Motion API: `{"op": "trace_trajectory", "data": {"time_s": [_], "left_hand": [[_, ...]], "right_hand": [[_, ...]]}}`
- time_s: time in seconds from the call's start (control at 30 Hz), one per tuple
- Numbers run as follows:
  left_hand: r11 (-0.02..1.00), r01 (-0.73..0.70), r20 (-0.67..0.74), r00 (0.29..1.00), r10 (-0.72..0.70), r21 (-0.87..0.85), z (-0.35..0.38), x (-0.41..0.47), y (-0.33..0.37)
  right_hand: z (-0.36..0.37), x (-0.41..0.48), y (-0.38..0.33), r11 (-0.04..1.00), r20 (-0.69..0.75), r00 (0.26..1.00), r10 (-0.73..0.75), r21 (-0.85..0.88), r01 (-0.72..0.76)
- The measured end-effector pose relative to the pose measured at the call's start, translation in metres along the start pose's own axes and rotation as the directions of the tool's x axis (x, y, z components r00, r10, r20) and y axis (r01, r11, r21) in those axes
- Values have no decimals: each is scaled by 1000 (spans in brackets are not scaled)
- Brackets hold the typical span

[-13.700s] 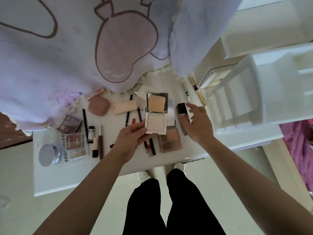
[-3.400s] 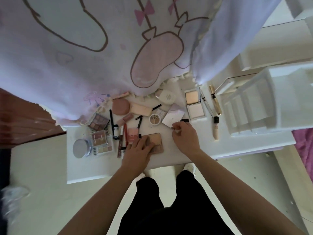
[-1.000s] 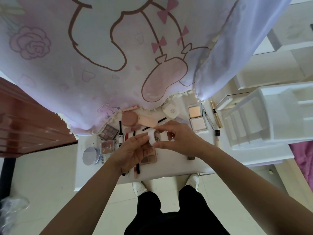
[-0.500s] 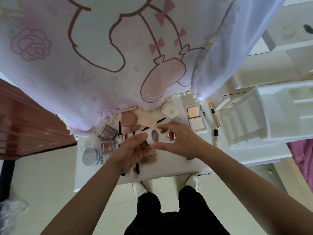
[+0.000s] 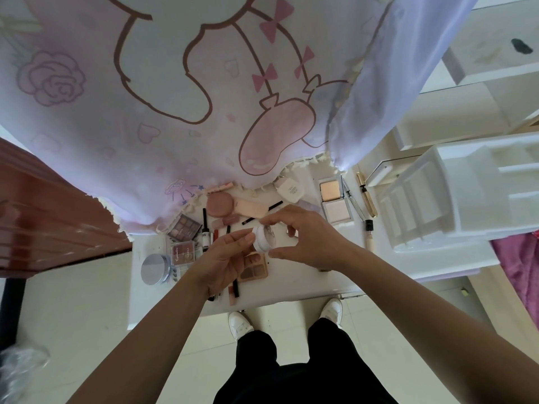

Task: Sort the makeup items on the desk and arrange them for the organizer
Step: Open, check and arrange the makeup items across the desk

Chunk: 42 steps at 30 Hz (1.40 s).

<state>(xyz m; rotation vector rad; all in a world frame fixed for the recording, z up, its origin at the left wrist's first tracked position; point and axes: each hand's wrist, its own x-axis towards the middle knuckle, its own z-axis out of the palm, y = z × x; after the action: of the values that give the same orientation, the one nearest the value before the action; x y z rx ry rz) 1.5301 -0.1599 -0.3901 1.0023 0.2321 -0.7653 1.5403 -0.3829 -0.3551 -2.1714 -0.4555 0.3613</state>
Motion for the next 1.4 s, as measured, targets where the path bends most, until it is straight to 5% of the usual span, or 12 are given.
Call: {"op": "trace_trajectory", "data": {"time_s": [0.2, 0.37, 0.63, 0.83, 1.17, 1.4], "left_hand": [[1000, -9, 38, 999, 10, -8, 3, -1, -2], [998, 1, -20, 1000, -3, -70, -1, 5, -10], [972, 1, -200, 979, -50, -236, -19, 9, -25], [936, 58, -262, 952, -156, -348, -16, 16, -38], [951, 153, -238, 946, -219, -268, 2, 43, -53], [968, 249, -206, 949, -237, 31, 13, 62, -61]], "right_hand": [[2, -2, 1, 993, -14, 993, 114, 12, -114], [8, -3, 18, 956, 40, 975, 217, 194, -221], [26, -31, 83, 796, -10, 833, 553, 302, -525], [45, -32, 93, 810, -33, 842, 538, 297, -506], [59, -25, 79, 952, -105, 955, 279, 158, -260], [53, -34, 92, 965, -219, 940, 261, 33, -260]]}}
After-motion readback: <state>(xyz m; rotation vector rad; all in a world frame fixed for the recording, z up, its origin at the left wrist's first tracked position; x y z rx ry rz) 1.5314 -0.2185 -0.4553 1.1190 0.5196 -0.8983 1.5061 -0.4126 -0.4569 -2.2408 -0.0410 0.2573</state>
